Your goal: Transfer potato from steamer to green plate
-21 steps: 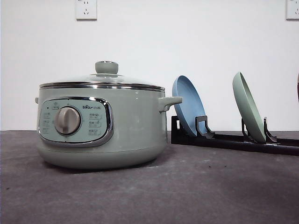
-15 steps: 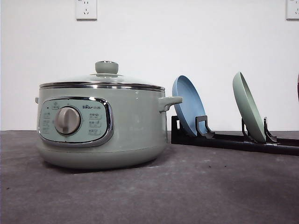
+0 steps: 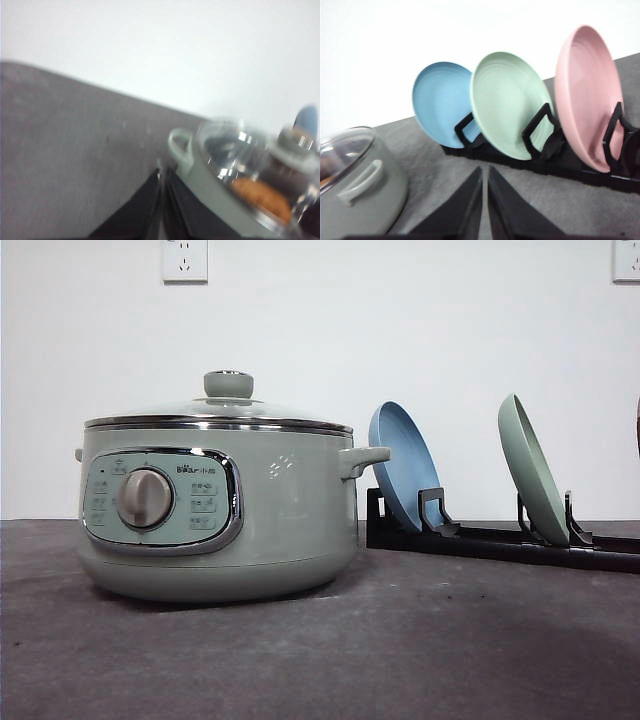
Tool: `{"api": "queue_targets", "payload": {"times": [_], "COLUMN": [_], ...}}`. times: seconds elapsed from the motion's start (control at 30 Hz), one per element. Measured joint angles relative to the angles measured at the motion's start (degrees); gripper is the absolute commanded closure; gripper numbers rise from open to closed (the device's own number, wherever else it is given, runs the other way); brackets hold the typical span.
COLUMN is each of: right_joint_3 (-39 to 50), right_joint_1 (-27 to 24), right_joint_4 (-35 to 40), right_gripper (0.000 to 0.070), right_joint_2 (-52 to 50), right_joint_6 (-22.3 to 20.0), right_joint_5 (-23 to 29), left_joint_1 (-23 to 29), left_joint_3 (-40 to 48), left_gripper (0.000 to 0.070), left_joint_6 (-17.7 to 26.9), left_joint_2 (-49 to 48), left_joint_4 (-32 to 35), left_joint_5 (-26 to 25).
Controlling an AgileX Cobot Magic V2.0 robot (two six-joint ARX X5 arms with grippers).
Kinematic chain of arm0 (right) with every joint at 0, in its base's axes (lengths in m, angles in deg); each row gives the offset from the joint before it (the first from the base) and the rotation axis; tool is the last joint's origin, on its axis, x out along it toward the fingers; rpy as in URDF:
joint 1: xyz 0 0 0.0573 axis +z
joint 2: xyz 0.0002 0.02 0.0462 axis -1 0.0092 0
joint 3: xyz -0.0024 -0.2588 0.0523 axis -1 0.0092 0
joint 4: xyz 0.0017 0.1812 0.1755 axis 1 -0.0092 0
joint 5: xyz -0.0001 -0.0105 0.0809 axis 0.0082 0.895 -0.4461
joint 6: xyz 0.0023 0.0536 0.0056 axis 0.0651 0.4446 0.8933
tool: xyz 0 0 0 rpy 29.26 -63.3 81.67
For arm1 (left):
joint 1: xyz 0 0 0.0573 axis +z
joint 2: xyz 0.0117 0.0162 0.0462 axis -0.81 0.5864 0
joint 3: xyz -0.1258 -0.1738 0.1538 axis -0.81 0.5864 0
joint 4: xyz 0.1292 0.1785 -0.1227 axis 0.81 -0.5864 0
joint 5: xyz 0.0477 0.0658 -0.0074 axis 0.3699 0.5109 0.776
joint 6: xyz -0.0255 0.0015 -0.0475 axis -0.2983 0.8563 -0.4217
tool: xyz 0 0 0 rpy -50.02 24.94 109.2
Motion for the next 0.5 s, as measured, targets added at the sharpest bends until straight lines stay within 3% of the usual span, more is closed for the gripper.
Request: {"api": "queue_targets", "payload": {"times": [0.23, 0.5], "right_joint_3": [-13.28, -28.66], "right_joint_1": [0.0, 0.02], "right_joint_4": [-8.13, -16.57], "right_gripper": [0.0695, 0.0695], "right_joint_2": [8.91, 20.89], "right_joint_6": [0.33, -2.49], "right_joint_5": [-5.37, -14.65], "left_joint_1": [-0.02, -2.26], "left_joint_3": [-16.46, -38.43], "left_gripper": [0.0695, 0.0695], "left_joint_6": [-0.18, 3.22], "left_joint_2": [13.47, 27.7], "left_joint_4": [-3.81, -14.85], "left_joint_5": [0.0, -1.76]}}
